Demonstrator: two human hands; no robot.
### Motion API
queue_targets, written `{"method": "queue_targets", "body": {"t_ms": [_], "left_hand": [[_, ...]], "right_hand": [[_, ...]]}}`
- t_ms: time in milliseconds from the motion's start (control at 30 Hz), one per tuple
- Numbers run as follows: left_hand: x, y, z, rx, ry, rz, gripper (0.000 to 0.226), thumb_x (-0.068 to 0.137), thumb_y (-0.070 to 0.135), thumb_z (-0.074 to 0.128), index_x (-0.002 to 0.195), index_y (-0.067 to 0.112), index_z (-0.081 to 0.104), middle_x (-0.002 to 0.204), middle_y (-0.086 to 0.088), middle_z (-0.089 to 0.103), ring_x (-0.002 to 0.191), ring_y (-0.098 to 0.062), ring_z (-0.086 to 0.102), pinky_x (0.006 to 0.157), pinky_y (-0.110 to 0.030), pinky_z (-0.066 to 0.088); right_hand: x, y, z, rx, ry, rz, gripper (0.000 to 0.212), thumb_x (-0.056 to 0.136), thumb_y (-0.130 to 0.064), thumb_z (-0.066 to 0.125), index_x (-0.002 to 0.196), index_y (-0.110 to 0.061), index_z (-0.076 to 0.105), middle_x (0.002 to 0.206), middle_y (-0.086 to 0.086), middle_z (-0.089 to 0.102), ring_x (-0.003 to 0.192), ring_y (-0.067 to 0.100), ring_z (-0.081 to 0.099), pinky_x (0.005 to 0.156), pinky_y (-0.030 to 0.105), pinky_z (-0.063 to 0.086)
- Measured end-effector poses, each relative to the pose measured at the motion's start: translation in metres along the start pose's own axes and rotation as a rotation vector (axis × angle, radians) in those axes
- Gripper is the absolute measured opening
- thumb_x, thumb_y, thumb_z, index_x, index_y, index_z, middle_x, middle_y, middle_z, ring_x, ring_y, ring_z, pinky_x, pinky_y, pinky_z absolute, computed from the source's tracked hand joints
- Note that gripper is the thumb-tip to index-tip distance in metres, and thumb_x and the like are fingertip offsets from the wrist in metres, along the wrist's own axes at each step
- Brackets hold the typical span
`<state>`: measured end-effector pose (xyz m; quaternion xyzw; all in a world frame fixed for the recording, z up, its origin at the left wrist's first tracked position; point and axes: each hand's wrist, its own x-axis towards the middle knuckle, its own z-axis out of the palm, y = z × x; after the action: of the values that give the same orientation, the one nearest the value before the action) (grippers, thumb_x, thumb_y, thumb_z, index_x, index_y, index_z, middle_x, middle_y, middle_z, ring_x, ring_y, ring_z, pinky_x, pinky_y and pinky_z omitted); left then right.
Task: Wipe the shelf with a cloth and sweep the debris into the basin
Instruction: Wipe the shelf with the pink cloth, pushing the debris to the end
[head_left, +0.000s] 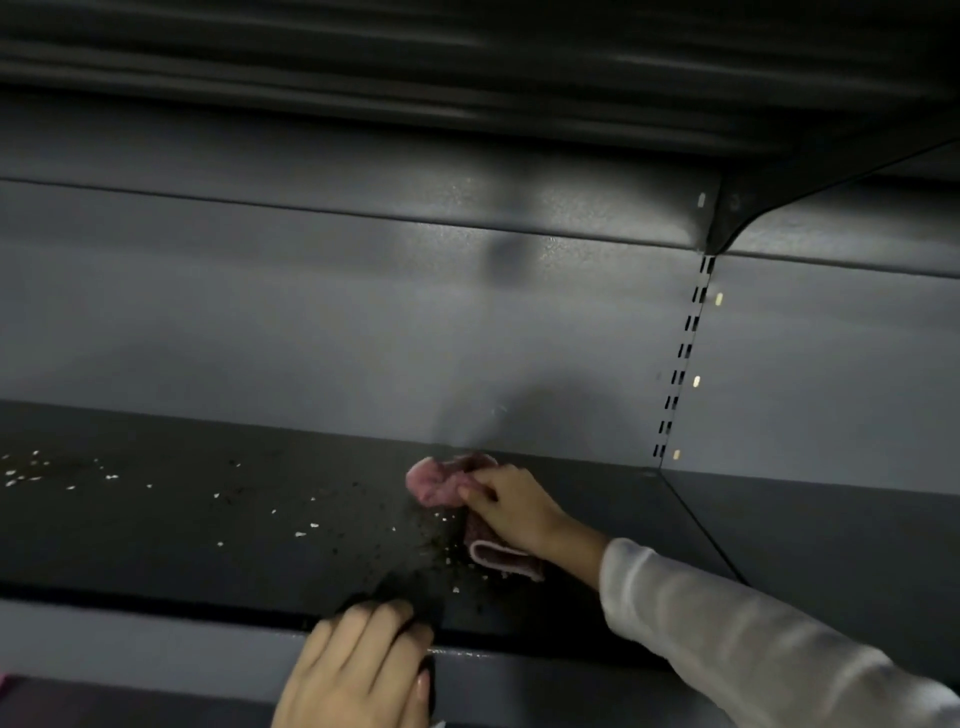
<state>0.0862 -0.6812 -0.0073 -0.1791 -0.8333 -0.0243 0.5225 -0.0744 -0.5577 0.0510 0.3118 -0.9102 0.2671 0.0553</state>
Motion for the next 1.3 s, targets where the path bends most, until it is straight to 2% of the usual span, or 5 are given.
{"method": "queue_targets", "body": {"t_ms": [500,800,1000,1167,1300], "left_hand": [[-0.011,-0.018,-0.008,0.080,-0.065,0.001,0.033,0.097,0.033,0.018,0.093,0.021,0.049,0.075,-0.001,0.072,0.086,-0.012,0.047,0.075,-0.025,0.037],[-0.014,-0.035,-0.018,0.124,-0.025,-0.006,0.035,0.098,0.032,0.018,0.095,0.018,0.050,0.097,-0.001,0.052,0.084,-0.018,0.045,0.072,-0.026,0.035],[-0.022,-0.059,-0.024,0.132,-0.005,0.024,0.031,0.096,0.028,0.022,0.093,0.017,0.050,0.087,-0.003,0.059,0.078,-0.020,0.043,0.066,-0.027,0.033],[-0.025,-0.066,-0.024,0.028,-0.008,0.043,0.052,0.096,0.028,0.022,0.080,0.016,0.071,0.066,-0.009,0.069,0.077,-0.019,0.043,0.064,-0.029,0.035],[-0.023,-0.077,-0.028,-0.008,-0.025,0.054,0.062,0.096,0.028,0.022,0.068,0.010,0.075,0.067,-0.009,0.069,0.074,-0.020,0.041,0.061,-0.030,0.031]], "right_hand": [[-0.001,0.015,-0.008,0.173,0.071,-0.141,0.019,0.086,0.007,0.052,0.099,0.015,0.063,0.117,0.028,0.062,0.110,0.032,0.059,0.094,0.024,0.049],[-0.023,0.021,-0.049,0.180,0.102,-0.223,0.030,0.093,-0.012,0.046,0.101,-0.030,0.068,0.095,-0.032,0.065,0.081,-0.025,0.055,0.070,0.000,0.036],[-0.080,0.111,-0.083,-0.074,0.029,0.257,0.033,0.097,-0.028,0.037,0.128,-0.033,0.046,0.143,-0.009,0.041,0.132,0.012,0.039,0.112,0.028,0.030],[-0.068,0.021,-0.026,-0.083,0.076,0.089,0.028,0.093,-0.007,0.046,0.116,-0.014,0.060,0.121,-0.016,0.046,0.107,0.003,0.045,0.083,-0.011,0.017],[-0.037,-0.042,0.016,-0.086,0.060,0.072,0.027,0.093,-0.012,0.046,0.112,-0.017,0.064,0.123,0.006,0.064,0.114,0.021,0.057,0.084,0.009,0.032]]}}
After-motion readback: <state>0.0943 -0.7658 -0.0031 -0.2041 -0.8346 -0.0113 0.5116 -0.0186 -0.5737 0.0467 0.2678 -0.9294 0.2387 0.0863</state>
